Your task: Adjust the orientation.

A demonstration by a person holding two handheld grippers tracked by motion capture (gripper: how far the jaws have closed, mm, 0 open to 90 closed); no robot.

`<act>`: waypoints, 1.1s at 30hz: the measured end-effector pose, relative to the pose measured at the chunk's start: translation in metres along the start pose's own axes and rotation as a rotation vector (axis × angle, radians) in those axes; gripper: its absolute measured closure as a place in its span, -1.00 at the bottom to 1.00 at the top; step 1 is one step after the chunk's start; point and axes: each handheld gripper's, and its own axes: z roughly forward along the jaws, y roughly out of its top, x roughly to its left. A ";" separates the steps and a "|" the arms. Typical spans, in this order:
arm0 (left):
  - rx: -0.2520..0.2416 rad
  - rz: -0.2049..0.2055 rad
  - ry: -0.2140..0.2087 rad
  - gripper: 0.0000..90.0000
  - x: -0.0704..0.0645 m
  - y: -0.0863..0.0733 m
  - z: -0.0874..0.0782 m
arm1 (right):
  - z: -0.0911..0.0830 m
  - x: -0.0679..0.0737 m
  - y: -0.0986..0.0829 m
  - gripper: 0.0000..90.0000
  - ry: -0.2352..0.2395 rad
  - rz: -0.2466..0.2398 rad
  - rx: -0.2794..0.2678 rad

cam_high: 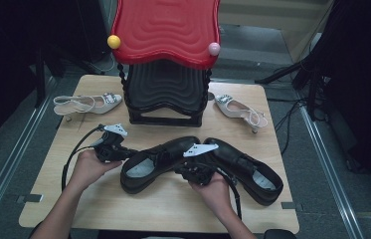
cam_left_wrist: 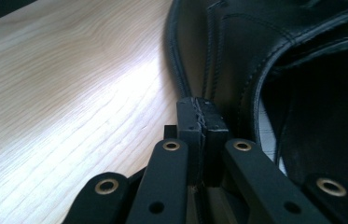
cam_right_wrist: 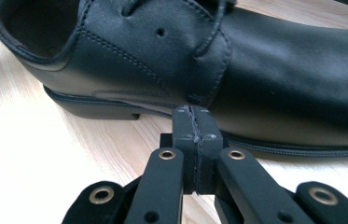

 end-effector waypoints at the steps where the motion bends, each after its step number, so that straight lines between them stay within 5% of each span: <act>1: 0.001 0.000 0.001 1.00 0.000 0.000 0.000 | 0.001 0.000 0.001 1.00 -0.001 -0.002 0.003; 10: -0.025 -0.062 -0.036 1.00 0.005 -0.006 0.001 | 0.003 -0.002 0.004 1.00 0.018 0.019 0.004; 33: -0.009 -0.052 -0.104 1.00 -0.029 -0.002 0.018 | -0.013 -0.024 -0.001 1.00 -0.034 0.072 0.011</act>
